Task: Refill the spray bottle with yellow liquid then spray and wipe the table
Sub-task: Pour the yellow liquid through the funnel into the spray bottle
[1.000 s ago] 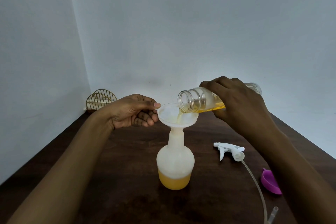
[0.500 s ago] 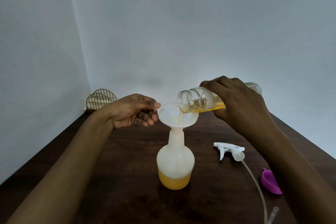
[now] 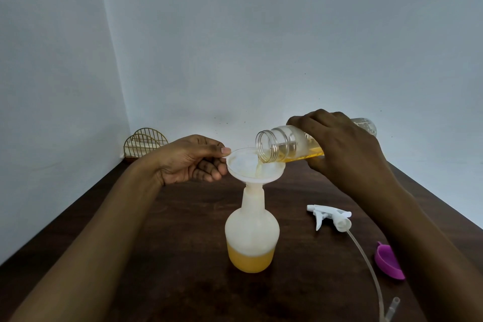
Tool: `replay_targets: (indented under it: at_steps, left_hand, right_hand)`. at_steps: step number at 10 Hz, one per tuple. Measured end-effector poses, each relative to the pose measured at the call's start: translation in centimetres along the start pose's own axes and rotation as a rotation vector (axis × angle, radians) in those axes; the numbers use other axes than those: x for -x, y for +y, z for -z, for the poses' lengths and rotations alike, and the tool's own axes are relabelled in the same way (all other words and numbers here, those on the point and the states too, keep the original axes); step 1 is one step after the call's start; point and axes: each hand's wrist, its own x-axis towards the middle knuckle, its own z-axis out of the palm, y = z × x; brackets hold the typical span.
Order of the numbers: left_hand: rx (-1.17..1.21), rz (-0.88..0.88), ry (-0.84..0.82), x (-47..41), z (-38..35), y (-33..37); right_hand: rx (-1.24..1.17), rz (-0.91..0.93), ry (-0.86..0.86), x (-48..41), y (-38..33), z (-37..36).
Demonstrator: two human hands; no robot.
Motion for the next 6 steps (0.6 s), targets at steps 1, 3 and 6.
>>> replay_targets:
  at_steps: [1,3,6]
  left_hand:
    - [0.001,0.003,0.004,-0.05,-0.01,0.02]
    - [-0.005,0.009,0.015,-0.09,0.03,-0.06]
    - [-0.002,0.008,0.01,-0.12,0.01,-0.04]
  right_hand:
    - [0.0,-0.002,-0.008,-0.03,0.0,0.06]
    - [-0.008,-0.007,-0.023,-0.03,-0.06,0.09]
    - [-0.009,-0.003,-0.02,-0.06,-0.07,0.13]
